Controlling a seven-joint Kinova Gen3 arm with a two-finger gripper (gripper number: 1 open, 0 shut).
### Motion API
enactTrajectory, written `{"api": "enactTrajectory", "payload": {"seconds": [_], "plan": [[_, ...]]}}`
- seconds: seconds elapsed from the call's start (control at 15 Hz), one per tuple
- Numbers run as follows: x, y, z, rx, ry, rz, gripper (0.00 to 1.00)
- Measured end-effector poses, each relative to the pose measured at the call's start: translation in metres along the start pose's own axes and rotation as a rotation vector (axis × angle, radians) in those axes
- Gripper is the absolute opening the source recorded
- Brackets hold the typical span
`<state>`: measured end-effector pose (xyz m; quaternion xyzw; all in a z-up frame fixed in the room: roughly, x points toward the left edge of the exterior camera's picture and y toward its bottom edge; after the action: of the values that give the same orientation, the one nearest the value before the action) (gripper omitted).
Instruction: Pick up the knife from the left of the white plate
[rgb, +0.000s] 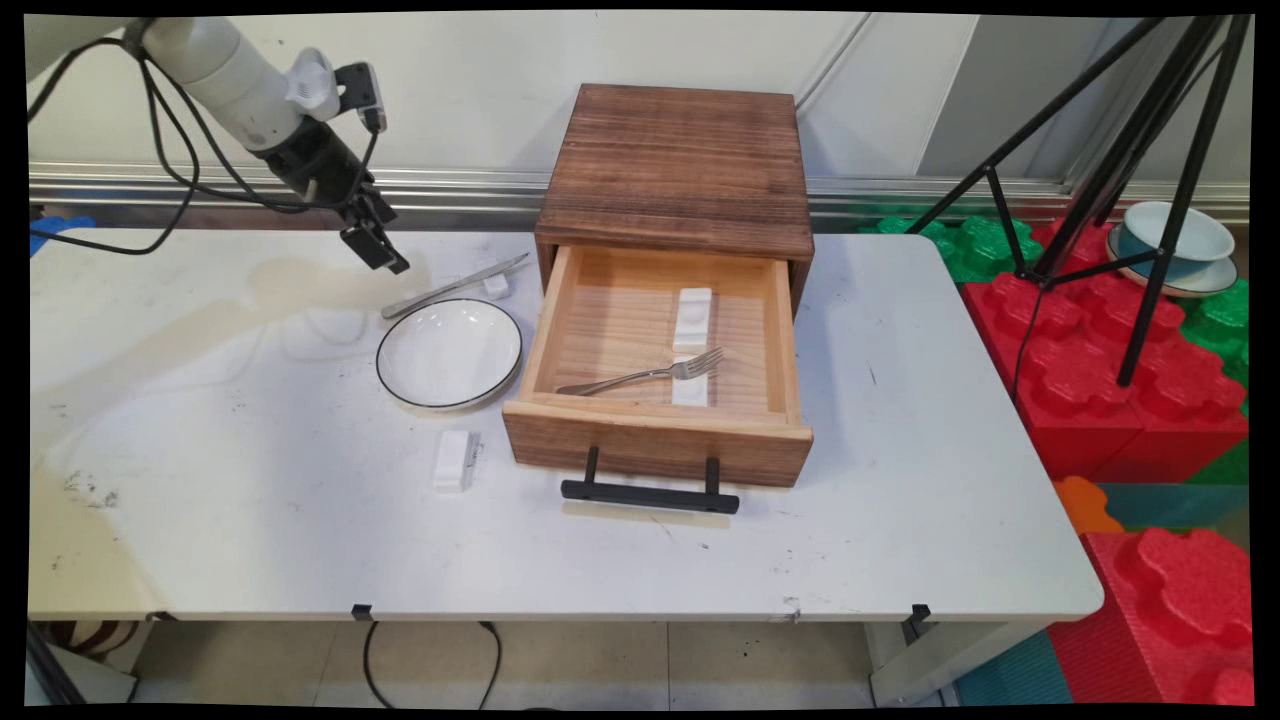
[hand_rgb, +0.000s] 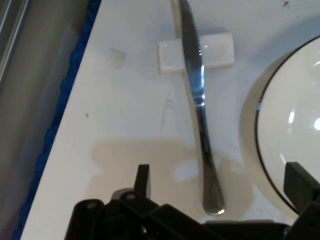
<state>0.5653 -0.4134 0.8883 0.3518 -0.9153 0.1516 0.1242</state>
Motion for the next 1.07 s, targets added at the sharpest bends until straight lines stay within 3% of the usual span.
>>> {"api": "enactTrajectory", "payload": {"seconds": [0.6, 1.07], "plan": [[0.007, -0.023, 0.042, -0.008, -0.026, -0.019, 1.0], [0.017, -0.028, 0.078, -0.029, -0.031, -0.032, 1.0]]}}
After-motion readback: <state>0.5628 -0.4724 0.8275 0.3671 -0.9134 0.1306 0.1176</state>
